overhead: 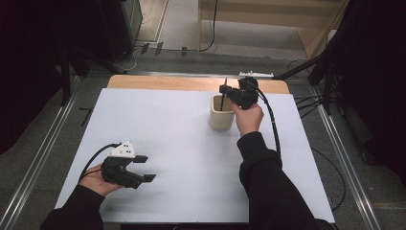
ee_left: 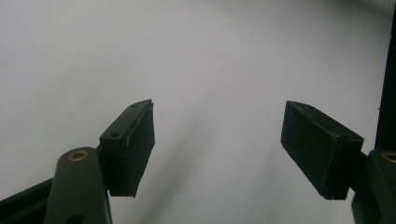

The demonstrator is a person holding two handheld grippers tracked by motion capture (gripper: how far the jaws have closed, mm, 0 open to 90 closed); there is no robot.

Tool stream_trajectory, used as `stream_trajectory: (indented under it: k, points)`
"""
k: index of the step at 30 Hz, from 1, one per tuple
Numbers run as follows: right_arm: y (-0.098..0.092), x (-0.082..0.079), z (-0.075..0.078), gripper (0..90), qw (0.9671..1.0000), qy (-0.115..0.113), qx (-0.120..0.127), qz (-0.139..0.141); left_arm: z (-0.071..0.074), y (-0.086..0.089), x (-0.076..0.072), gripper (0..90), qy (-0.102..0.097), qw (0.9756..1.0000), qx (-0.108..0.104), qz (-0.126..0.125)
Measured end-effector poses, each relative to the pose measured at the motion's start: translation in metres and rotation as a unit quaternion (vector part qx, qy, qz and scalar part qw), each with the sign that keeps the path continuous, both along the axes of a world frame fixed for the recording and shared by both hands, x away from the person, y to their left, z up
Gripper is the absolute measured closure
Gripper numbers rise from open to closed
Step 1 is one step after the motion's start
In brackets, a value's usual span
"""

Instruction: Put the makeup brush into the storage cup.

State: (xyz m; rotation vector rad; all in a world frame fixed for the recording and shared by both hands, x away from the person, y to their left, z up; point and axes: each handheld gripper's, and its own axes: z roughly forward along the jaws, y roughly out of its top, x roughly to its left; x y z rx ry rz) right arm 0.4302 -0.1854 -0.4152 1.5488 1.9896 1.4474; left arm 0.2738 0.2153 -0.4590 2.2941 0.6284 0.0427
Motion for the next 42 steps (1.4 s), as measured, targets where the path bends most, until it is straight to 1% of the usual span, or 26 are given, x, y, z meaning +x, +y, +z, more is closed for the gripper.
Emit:
stream_trajectory:
  k: [3, 4, 5, 6, 7, 8, 9, 10, 12, 15, 18, 22, 28, 30, 32, 35, 42]
  points:
    - [0.000, -0.001, 0.000, 82.7, 1.0000, -0.002, -0.004, 0.000, 0.000, 0.000, 0.000, 26.9, 0.000, 1.0000, 0.000, 0.000]
    - [0.000, -0.001, 0.000, 81.4, 1.0000, -0.002, -0.003, 0.000, 0.000, 0.000, 0.000, 26.9, 0.000, 1.0000, 0.001, 0.000]
    - [-0.001, -0.001, 0.000, 77.6, 1.0000, 0.000, -0.002, 0.000, 0.000, 0.000, 0.000, 26.9, 0.001, 1.0000, 0.000, 0.001]
    - [-0.001, -0.001, 0.001, 65.6, 1.0000, -0.003, -0.001, -0.001, 0.000, 0.000, 0.000, 26.9, 0.001, 1.0000, 0.000, 0.000]
    - [-0.001, -0.001, 0.002, 51.7, 1.0000, -0.008, -0.001, -0.003, 0.000, 0.000, 0.000, 26.9, 0.001, 1.0000, 0.000, -0.001]
    - [-0.001, -0.001, 0.002, 39.9, 0.9999, -0.013, -0.002, 0.001, 0.000, 0.000, 0.000, 26.9, 0.001, 1.0000, 0.000, -0.002]
    - [-0.001, -0.002, 0.003, 33.6, 0.9999, -0.011, -0.007, 0.002, 0.000, 0.000, 0.000, 26.9, 0.002, 1.0000, 0.001, -0.001]
    - [0.000, -0.003, 0.004, 30.3, 0.9999, -0.010, -0.012, 0.003, -0.001, -0.001, 0.000, 26.9, 0.003, 1.0000, 0.001, -0.002]
    - [-0.001, -0.006, 0.006, 26.6, 0.9997, -0.005, -0.022, 0.005, 0.000, -0.001, 0.000, 26.9, 0.001, 1.0000, 0.002, -0.003]
    - [0.000, -0.010, 0.009, 26.1, 0.9989, 0.000, -0.045, 0.010, 0.000, -0.001, 0.000, 26.9, 0.001, 1.0000, 0.002, -0.003]
    - [0.001, -0.013, 0.012, 26.1, 0.9984, 0.001, -0.055, 0.012, 0.000, -0.001, 0.000, 26.9, 0.001, 1.0000, 0.002, -0.002]
    - [0.000, -0.017, 0.016, 26.2, 0.9984, -0.004, -0.053, 0.017, 0.000, 0.000, 0.000, 26.9, 0.002, 1.0000, 0.002, -0.001]
    - [-0.003, -0.022, 0.021, 27.3, 0.9985, -0.002, -0.050, 0.024, 0.000, 0.000, 0.000, 26.9, 0.002, 1.0000, 0.002, -0.002]
    - [-0.005, -0.024, 0.023, 27.7, 0.9988, 0.000, -0.043, 0.022, 0.000, 0.000, 0.000, 26.9, 0.001, 1.0000, 0.004, -0.001]
    - [-0.008, -0.028, 0.026, 28.1, 0.9990, -0.003, -0.040, 0.021, 0.000, 0.001, -0.001, 26.8, 0.001, 1.0000, 0.002, 0.000]
    - [-0.011, -0.032, 0.028, 28.1, 0.9988, 0.004, -0.041, 0.025, 0.000, 0.001, 0.000, 26.8, 0.001, 1.0000, 0.002, 0.000]
    - [-0.012, -0.042, 0.029, 28.2, 0.9979, 0.010, -0.050, 0.041, 0.000, 0.001, 0.000, 26.8, 0.001, 1.0000, 0.002, 0.001]
